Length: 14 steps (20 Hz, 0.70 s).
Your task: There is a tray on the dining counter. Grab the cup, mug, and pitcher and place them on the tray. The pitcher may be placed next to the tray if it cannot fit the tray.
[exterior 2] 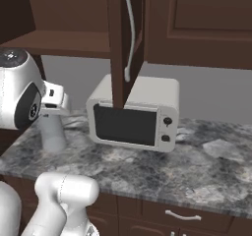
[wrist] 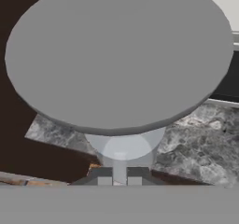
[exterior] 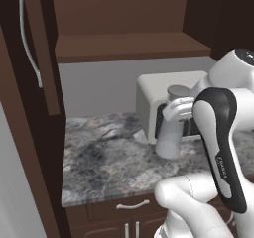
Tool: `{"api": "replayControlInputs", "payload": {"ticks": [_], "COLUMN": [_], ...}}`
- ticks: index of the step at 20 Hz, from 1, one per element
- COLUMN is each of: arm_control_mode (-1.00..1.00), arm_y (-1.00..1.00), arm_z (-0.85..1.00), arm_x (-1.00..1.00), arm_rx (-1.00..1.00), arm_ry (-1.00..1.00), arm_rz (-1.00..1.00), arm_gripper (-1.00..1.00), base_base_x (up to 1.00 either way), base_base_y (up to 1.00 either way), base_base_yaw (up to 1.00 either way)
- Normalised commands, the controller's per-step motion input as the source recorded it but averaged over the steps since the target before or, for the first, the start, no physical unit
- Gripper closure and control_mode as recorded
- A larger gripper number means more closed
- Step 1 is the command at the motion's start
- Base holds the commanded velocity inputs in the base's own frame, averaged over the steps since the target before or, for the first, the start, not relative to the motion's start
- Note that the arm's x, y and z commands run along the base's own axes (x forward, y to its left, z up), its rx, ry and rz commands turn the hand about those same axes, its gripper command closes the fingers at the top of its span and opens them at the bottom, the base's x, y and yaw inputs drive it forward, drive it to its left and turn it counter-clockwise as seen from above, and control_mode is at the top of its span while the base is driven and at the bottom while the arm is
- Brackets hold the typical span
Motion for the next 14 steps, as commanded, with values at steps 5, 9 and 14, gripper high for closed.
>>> {"api": "replayControlInputs", "payload": {"ticks": [5, 9, 14], "arm_control_mode": [1.0, 1.0, 1.0], "arm_y": [0.0, 0.0, 0.0], "arm_z": [0.0, 0.0, 0.0], "arm_x": [0.0, 0.0, 0.0], "arm_rx": [0.0, 0.0, 0.0], "arm_ry": [0.0, 0.0, 0.0], "arm_rz": [0.0, 0.0, 0.0], "arm_gripper": [1.0, 1.0, 1.0], "base_base_x": [-0.5, -0.55, -0.28], "base_base_y": [0.0, 0.0, -0.08], "base_base_yaw": [0.07, 0.54, 0.9]}}
